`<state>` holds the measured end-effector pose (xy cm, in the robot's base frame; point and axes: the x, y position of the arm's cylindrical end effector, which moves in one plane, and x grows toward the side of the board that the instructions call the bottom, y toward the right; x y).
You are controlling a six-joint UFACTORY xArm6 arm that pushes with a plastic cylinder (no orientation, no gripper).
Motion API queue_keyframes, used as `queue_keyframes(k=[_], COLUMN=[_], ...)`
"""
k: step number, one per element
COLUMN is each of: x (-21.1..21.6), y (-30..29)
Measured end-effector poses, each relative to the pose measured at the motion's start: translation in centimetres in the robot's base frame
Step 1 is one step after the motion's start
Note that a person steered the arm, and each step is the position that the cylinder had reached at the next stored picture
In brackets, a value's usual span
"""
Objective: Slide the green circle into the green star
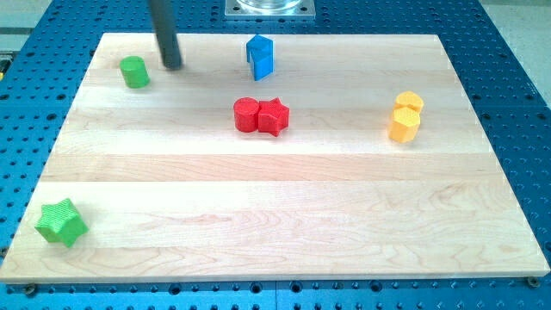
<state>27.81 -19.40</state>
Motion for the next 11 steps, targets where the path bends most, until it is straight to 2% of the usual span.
queue_keyframes(k=[1,2,3,4,5,6,8,9,11], x=[8.6,5.8,0.9,1.8,2.4,7.6,14.2,16.6,23.9], y=[-5.5,-4.3,-4.4,-10.9,-11.1,-11.0,-10.8,-9.0,-4.2])
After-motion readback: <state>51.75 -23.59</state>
